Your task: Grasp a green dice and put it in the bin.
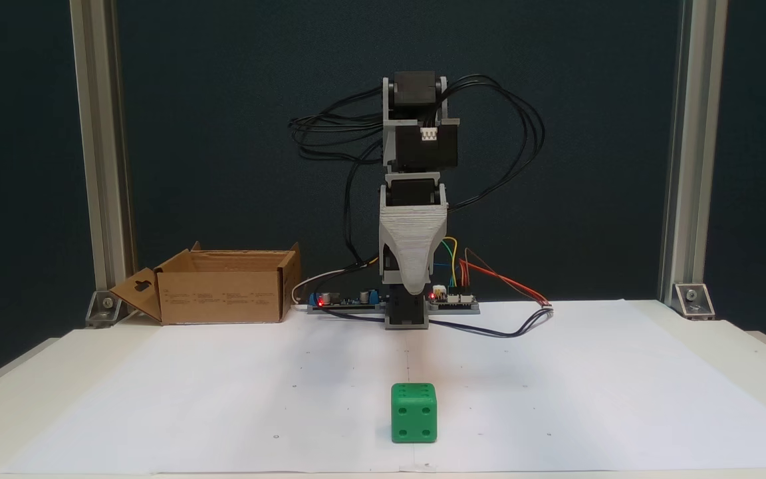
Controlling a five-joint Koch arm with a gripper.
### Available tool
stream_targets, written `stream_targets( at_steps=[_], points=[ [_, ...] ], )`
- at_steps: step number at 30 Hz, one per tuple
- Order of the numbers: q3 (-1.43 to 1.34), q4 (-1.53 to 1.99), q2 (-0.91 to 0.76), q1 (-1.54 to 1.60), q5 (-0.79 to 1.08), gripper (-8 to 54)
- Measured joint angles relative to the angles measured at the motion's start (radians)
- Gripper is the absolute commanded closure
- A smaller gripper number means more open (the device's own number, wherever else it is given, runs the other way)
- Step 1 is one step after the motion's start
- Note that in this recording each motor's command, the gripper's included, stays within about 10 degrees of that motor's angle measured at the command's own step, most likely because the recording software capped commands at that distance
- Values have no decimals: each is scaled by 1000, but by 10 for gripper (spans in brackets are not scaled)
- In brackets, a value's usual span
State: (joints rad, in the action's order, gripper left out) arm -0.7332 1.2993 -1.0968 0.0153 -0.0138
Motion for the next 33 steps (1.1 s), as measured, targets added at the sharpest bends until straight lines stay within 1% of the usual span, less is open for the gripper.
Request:
stream_targets(
  at_steps=[9, 22, 33],
  points=[
    [0, 0, 18, 0, -29, 24],
    [0, 0, 114, -15, -40, 23],
    [0, -3, 123, -25, -74, 24]
  ],
)
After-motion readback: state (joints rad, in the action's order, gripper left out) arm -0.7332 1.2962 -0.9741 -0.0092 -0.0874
